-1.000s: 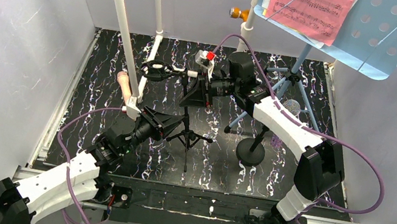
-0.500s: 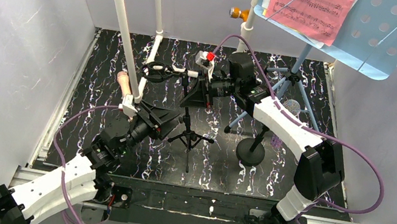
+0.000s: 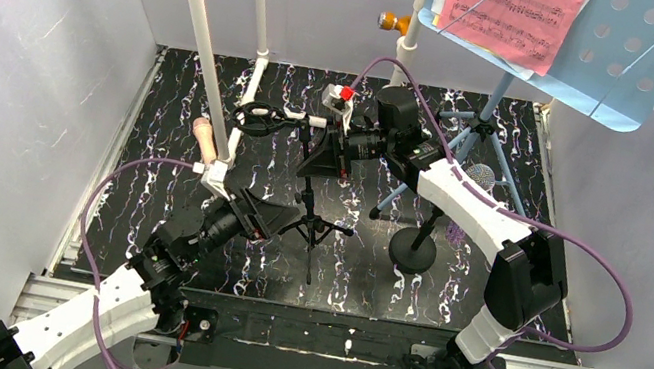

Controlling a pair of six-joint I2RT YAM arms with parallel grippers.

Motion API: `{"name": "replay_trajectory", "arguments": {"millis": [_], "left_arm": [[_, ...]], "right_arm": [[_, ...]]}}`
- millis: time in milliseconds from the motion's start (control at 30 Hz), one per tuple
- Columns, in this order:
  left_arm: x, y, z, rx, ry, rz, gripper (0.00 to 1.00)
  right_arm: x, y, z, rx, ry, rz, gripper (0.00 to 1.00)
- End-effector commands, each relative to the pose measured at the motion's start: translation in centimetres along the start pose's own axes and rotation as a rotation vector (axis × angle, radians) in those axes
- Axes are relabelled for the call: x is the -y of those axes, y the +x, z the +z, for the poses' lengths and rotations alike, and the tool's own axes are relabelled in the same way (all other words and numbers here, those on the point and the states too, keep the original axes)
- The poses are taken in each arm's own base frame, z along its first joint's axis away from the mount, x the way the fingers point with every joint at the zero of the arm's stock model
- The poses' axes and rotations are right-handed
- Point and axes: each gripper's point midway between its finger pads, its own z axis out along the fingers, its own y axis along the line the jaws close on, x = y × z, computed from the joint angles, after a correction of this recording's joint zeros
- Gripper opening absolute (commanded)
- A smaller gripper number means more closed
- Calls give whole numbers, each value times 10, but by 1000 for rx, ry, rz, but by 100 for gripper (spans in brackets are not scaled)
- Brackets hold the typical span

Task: Pack up the instrument practice props
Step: Unscrew the knob on the microphone stand.

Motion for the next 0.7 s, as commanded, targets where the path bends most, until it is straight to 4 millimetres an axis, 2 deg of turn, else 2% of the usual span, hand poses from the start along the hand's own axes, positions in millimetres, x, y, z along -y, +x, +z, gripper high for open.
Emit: {"name": "replay_trajectory", "arguments": {"millis": [0,167,433,533,667], "left_arm": [[12,0,2,-53,67,264,98],[17,1,6,-79,81,299,98],[13,-17,6,0,55,408,98],[26,-11,14,-105,141,445,86],[28,-22,26,-104,189,424,72]], "right_arm": [[-20,-24,-8,42,-32,-83,1],[-20,-24,-8,42,-34,-85,1],[-21,-24,-9,43,-35,-87,1],[-21,-24,-9,43,-38,-87,1],[-22,-24,-9,43,-41,-86,1]]}}
